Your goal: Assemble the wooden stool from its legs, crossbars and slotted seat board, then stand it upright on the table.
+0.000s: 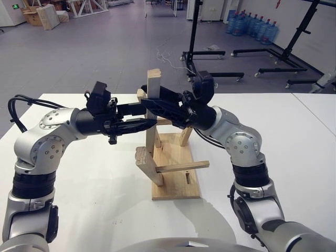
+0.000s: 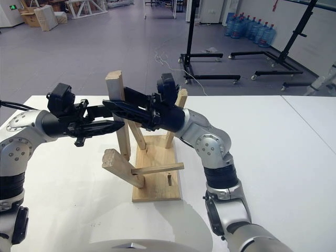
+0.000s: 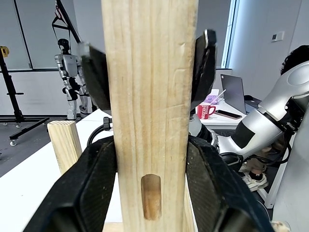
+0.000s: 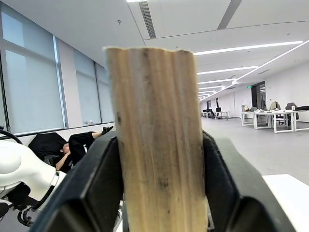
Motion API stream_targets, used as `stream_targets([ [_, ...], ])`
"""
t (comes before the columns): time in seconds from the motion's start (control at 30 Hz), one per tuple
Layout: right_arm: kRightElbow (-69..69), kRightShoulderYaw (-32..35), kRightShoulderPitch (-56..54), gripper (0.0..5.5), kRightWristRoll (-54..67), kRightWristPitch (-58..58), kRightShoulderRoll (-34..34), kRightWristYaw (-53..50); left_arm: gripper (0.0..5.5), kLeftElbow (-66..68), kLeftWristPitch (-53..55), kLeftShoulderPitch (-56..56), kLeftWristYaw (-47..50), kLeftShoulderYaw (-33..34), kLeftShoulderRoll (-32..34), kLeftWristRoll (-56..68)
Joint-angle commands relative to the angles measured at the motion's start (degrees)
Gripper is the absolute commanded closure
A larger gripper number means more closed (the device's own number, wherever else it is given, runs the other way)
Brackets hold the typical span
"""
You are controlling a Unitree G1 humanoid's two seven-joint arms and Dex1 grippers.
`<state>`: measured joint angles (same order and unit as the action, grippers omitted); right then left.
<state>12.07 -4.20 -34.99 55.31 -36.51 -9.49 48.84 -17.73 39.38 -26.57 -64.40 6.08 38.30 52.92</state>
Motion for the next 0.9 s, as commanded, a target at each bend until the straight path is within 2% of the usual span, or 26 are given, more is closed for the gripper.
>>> stream_targets([
  [0.03,-0.3,-1.1,-1.2,3.41,-0.7,-2.0,-1.2,1.4,3.48,-0.9,-0.5,-0.7,-0.6,-0.8,0.3,-0.7],
  [0.3,-0.2,-0.5,-0.7,3.41,-2.7,-0.5,-1.1,1.6,3.48,2.1,-2.7,-2.0,1.7,-0.5,-2.0,-3.1],
  [0.33,0.3,0.0,-0.2,3.42,-2.6,-0.2,-1.1,1.0,3.11,3.3,-2.9,-2.8,2.5,-0.4,-3.1,-3.1],
  [0.5,2.3,3.3,2.1,3.44,-2.3,1.5,-2.3,-0.2,2.34,6.1,-4.8,-4.9,4.1,-0.5,-6.0,-4.7],
  [0.57,2.4,5.0,2.3,3.44,-2.0,2.4,-2.5,-0.5,2.17,6.5,-5.8,-4.3,4.8,0.8,-6.5,-4.8],
  [0.9,0.5,10.6,2.7,3.45,-2.9,6.6,-6.0,1.5,0.61,5.6,-6.7,-1.6,9.7,8.6,-7.1,-1.4],
])
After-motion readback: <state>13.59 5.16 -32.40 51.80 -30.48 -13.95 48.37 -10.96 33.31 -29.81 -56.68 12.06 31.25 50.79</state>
